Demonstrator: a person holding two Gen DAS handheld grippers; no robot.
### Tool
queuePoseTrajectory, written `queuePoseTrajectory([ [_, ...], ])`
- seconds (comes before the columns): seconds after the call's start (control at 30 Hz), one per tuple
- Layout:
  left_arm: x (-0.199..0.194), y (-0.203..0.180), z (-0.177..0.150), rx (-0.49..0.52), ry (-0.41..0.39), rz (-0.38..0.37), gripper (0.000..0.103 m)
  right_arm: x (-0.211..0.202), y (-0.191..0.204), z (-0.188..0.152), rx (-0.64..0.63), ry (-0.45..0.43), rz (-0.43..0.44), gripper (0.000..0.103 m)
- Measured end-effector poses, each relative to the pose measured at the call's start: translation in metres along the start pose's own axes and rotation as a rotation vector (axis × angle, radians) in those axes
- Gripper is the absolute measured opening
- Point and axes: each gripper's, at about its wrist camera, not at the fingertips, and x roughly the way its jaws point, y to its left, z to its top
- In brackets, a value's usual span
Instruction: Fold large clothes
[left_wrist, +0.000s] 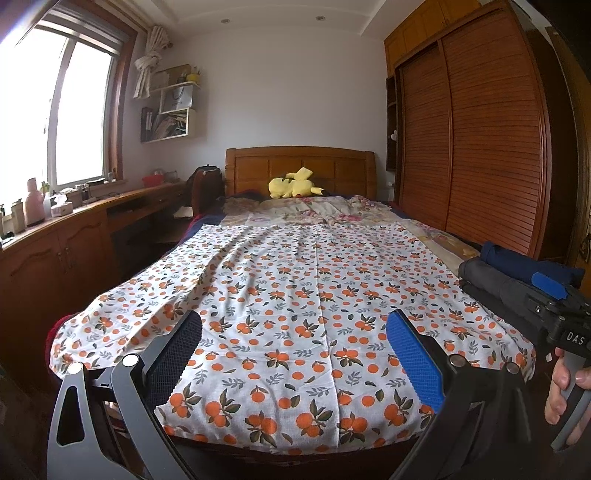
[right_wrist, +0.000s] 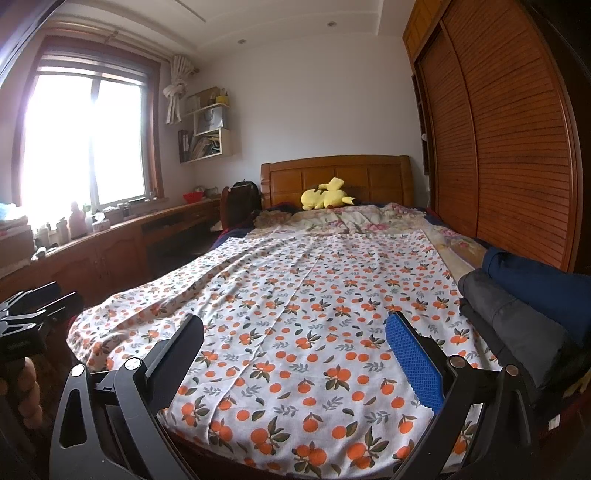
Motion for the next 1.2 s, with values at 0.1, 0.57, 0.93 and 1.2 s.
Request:
queuePoseTrajectory([
  [0.1,0.0,0.0006,-0.001,-0.001,-0.002,-0.001,0.101,-0.0001,0.0005,-0.0004,0.0,0.0,0.0,0.095],
  [0.57,-0.0003,0.0008,-0.0027,0.001,-0.002,-0.003,0.101,0.0,0.0008,-0.0005,-0.001,0.001,-0.001,0.095],
  [0.93,-0.0017,-0.0018,-0.0026,0.005,-0.007,-0.008,0.101,0.0,-0.0004,-0.0001,0.0,0.002,-0.002,0.095],
  [1.2,-0.0023,-0.0029,-0.0027,0.005,-0.007,-0.009,0.101,-0.0001,-0.0002,0.0,0.0,0.001,-0.002,0.095],
])
